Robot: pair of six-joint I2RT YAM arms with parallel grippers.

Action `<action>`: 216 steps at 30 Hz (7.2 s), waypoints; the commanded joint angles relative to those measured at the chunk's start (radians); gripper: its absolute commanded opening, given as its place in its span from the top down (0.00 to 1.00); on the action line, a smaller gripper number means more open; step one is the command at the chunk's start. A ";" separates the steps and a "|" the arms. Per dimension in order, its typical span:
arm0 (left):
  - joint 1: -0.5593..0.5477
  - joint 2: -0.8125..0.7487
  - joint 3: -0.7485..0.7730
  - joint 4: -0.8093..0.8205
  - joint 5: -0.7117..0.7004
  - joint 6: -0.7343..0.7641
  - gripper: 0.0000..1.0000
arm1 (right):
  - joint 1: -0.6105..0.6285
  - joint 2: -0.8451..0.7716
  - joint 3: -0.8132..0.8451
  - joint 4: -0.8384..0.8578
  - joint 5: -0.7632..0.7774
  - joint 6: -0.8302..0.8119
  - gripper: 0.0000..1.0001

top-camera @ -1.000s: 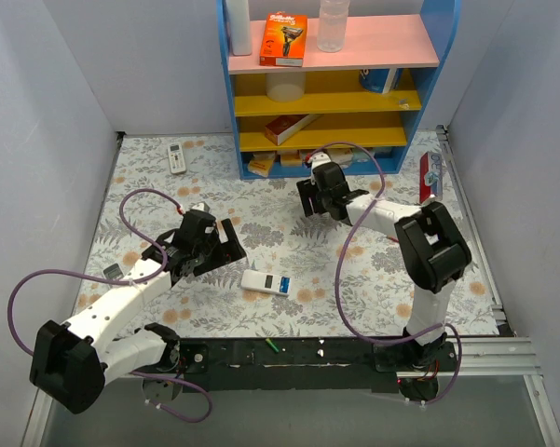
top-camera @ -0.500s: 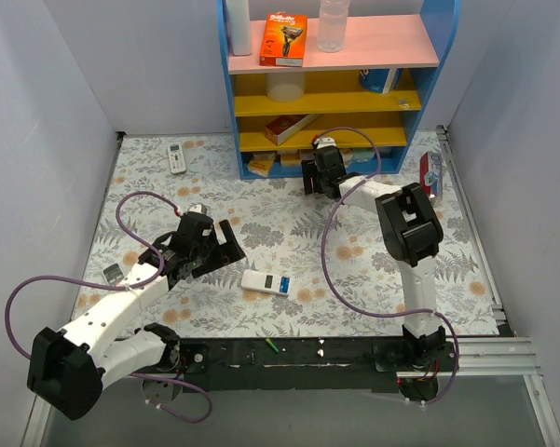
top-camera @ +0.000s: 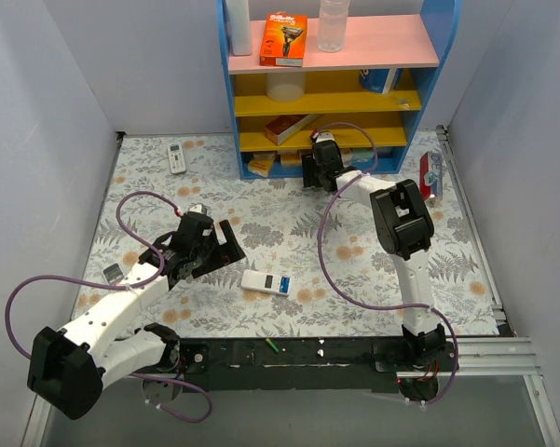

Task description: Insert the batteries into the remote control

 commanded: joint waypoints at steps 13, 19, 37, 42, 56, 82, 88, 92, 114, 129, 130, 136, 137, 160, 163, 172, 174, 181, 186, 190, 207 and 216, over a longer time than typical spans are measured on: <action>-0.003 0.012 0.027 0.005 -0.005 0.010 0.05 | -0.004 -0.158 -0.193 -0.160 -0.069 0.045 0.54; -0.003 0.019 0.020 0.041 -0.019 0.027 0.05 | 0.005 -0.424 -0.522 -0.332 -0.177 0.177 0.53; -0.003 0.047 0.006 0.107 0.023 0.044 0.05 | 0.119 -0.825 -0.943 -0.486 -0.293 0.355 0.31; -0.003 0.030 -0.002 0.098 0.024 0.041 0.05 | 0.139 -0.835 -0.946 -0.506 -0.325 0.354 0.28; -0.003 0.010 -0.007 0.085 0.012 0.038 0.05 | 0.257 -0.765 -0.848 -0.409 -0.434 0.320 0.30; -0.002 -0.037 -0.002 0.039 -0.010 0.056 0.05 | 0.266 -0.662 -0.540 -0.629 -0.319 -0.811 0.22; -0.003 -0.067 -0.006 0.016 -0.013 0.062 0.05 | 0.260 -0.578 -0.478 -0.659 -0.385 -0.858 0.20; -0.003 -0.082 -0.016 0.012 -0.017 0.061 0.05 | 0.261 -0.562 -0.491 -0.656 -0.406 -0.863 0.17; -0.002 -0.087 -0.037 0.018 0.001 0.053 0.05 | 0.314 -0.518 -0.506 -0.701 -0.467 -0.842 0.18; -0.003 -0.054 -0.040 0.041 0.021 0.049 0.05 | 0.337 -0.582 -0.575 -0.697 -0.530 -0.753 0.27; -0.003 -0.053 -0.039 0.041 0.021 0.049 0.05 | 0.338 -0.585 -0.575 -0.701 -0.536 -0.749 0.27; -0.003 -0.054 -0.045 0.041 0.018 0.047 0.05 | 0.346 -0.631 -0.629 -0.612 -0.486 -0.708 0.27; -0.003 -0.054 -0.046 0.042 0.018 0.045 0.05 | 0.346 -0.636 -0.638 -0.599 -0.468 -0.708 0.27; -0.003 -0.039 -0.053 0.033 0.023 0.038 0.05 | 0.401 -0.584 -0.669 -0.517 -0.408 -0.752 0.25; -0.002 -0.034 -0.054 0.030 0.024 0.038 0.05 | 0.407 -0.573 -0.665 -0.523 -0.426 -0.751 0.28; -0.002 -0.025 -0.056 0.033 0.027 0.032 0.05 | 0.419 -0.565 -0.664 -0.555 -0.438 -0.739 0.48; -0.003 -0.022 -0.060 0.038 0.032 0.030 0.05 | 0.418 -0.570 -0.664 -0.561 -0.440 -0.729 0.49; -0.003 0.001 -0.069 0.056 0.043 0.026 0.05 | 0.421 -0.637 -0.667 -0.555 -0.454 -0.673 0.57; -0.003 0.019 -0.086 0.084 0.078 0.016 0.05 | 0.423 -0.667 -0.638 -0.576 -0.422 -0.647 0.65; -0.003 0.032 -0.091 0.099 0.079 0.012 0.05 | 0.427 -0.688 -0.619 -0.582 -0.426 -0.619 0.68; -0.003 0.053 -0.097 0.102 0.089 0.007 0.05 | 0.559 -0.659 -0.549 -0.452 -0.368 -0.513 0.68; -0.002 0.041 -0.092 0.085 0.076 0.006 0.05 | 0.576 -0.619 -0.553 -0.405 -0.351 -0.504 0.68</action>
